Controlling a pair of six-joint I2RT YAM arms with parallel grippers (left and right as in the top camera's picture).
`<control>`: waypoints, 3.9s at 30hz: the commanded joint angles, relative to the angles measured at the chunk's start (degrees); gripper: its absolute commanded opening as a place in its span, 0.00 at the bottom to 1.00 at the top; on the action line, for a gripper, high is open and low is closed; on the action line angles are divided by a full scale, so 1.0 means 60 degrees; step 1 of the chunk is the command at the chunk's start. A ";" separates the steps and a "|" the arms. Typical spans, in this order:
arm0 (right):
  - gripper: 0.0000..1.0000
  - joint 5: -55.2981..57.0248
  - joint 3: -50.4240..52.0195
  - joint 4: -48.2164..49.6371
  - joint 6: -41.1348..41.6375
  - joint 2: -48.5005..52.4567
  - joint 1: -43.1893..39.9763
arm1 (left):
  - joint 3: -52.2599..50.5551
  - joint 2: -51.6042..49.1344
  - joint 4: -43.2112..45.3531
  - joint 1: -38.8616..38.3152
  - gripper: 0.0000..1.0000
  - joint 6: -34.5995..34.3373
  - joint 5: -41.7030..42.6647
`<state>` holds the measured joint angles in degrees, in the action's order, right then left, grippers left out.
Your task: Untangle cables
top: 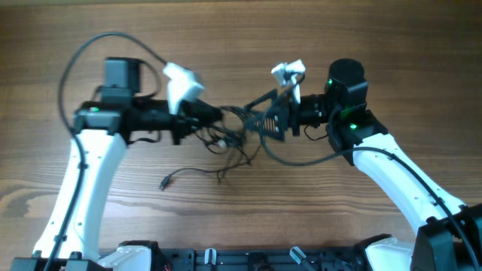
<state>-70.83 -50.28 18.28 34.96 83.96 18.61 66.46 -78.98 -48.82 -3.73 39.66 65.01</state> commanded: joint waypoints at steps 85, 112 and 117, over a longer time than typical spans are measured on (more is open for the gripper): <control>1.00 0.7471 -0.0066 -1.0014 -0.0477 -0.4011 -0.5238 | 0.0033 0.0699 0.1147 -0.0204 0.92 -1.0408 -0.6087; 1.00 0.7635 -0.0066 -1.0167 -0.0477 -0.4011 -0.5238 | 0.0033 -0.0557 0.1661 -0.3738 1.00 -1.0972 -0.8065; 1.00 0.7635 -0.0066 -1.0080 0.0033 -0.4011 -0.5238 | 0.0033 -0.1096 0.1676 -0.3738 1.00 -1.0979 -0.8062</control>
<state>-25.82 -50.28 -42.68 32.12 59.59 -12.95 66.37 -83.83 -38.81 -26.00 -26.04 17.17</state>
